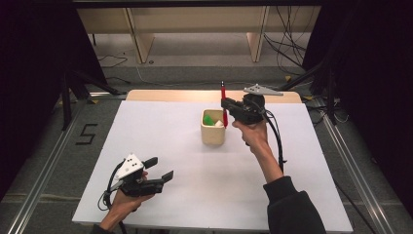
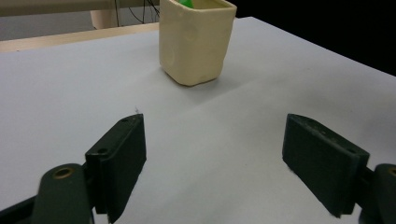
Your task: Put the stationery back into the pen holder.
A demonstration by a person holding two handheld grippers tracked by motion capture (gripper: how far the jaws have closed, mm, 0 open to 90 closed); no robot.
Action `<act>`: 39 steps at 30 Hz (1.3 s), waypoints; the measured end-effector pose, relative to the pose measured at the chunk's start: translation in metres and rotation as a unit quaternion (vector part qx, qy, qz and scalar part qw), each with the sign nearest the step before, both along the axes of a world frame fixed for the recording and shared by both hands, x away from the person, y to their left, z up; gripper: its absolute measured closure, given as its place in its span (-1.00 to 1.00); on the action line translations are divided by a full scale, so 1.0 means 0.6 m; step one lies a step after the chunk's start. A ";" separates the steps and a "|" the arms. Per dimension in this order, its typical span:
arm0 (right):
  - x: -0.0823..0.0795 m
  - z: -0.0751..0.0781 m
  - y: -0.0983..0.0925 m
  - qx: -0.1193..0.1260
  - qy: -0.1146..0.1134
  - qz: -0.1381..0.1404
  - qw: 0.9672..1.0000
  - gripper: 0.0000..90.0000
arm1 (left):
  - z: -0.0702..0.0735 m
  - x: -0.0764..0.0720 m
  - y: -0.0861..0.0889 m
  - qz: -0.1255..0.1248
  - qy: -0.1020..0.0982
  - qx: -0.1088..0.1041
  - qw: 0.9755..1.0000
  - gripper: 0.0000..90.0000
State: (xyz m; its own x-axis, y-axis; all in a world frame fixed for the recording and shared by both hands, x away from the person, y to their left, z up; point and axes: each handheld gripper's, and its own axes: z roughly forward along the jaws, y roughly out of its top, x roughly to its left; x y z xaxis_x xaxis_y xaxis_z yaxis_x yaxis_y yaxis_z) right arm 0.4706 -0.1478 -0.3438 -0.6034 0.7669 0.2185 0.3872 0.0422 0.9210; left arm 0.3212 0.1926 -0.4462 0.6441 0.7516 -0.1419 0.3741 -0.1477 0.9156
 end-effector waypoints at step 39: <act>0.065 -0.067 0.050 -0.056 0.034 -0.028 0.997 0.45 | -0.002 0.001 0.001 0.000 0.001 -0.002 1.000 -0.53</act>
State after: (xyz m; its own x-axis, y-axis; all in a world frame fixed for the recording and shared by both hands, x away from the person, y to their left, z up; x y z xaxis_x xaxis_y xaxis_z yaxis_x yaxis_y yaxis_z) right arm 0.5097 -0.1180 -0.3838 -0.5454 0.8212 0.1681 0.4524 0.1195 0.8838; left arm 0.3220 0.1932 -0.4471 0.6431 0.7516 -0.1466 0.3767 -0.1438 0.9151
